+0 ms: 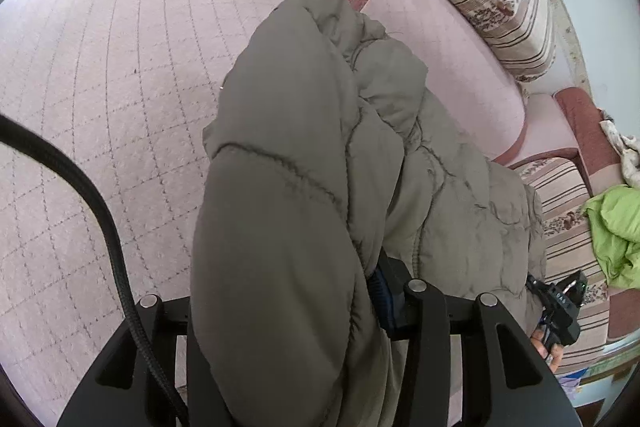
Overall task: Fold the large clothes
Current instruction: 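Fold the lifted coat half over the other half with both grippers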
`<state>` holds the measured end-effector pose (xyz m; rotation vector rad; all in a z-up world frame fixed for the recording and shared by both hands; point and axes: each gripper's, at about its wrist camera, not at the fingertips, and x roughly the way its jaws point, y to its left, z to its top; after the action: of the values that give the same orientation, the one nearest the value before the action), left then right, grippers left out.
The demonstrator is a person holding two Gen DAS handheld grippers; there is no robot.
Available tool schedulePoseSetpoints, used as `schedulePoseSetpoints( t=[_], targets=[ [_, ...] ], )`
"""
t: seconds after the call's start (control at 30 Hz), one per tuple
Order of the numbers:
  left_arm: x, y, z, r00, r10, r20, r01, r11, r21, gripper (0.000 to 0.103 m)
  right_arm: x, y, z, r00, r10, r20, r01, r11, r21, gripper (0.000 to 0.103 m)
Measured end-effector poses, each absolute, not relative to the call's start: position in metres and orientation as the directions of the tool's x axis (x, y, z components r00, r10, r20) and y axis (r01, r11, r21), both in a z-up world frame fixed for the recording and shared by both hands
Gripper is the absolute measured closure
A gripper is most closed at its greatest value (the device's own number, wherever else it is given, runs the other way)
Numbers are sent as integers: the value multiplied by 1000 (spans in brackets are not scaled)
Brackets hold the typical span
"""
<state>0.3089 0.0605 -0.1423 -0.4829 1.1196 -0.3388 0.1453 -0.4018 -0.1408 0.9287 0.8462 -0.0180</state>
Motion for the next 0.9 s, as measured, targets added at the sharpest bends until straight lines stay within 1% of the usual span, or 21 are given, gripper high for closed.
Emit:
schedulePoseSetpoints(
  t=[0.13, 0.23, 0.4, 0.53, 0.63, 0.8, 0.9],
  targets=[
    [320, 57, -157, 387, -479, -788, 17, 858, -513, 52, 141, -419, -174, 701, 372, -609, 384, 522, 761, 68],
    [326, 52, -157, 396, -459, -795, 18, 870, -493, 51, 152, -419, -164, 698, 366, -616, 363, 560, 745, 68],
    [337, 43, -144, 459, -430, -777, 21, 880, -474, 52, 163, -427, -149, 750, 356, -557, 316, 547, 775, 69],
    [345, 41, -148, 450, -408, -794, 16, 893, -450, 52, 170, -428, -153, 744, 349, -570, 338, 539, 772, 68],
    [340, 42, -146, 448, -412, -794, 29, 894, -448, 53, 165, -428, -155, 743, 357, -566, 340, 527, 779, 69],
    [316, 45, -135, 464, -389, -796, 51, 909, -414, 55, 150, -419, -143, 739, 366, -565, 315, 554, 770, 69],
    [302, 49, -133, 457, -391, -799, 48, 908, -416, 55, 135, -420, -139, 737, 379, -559, 301, 558, 774, 69]
  ],
)
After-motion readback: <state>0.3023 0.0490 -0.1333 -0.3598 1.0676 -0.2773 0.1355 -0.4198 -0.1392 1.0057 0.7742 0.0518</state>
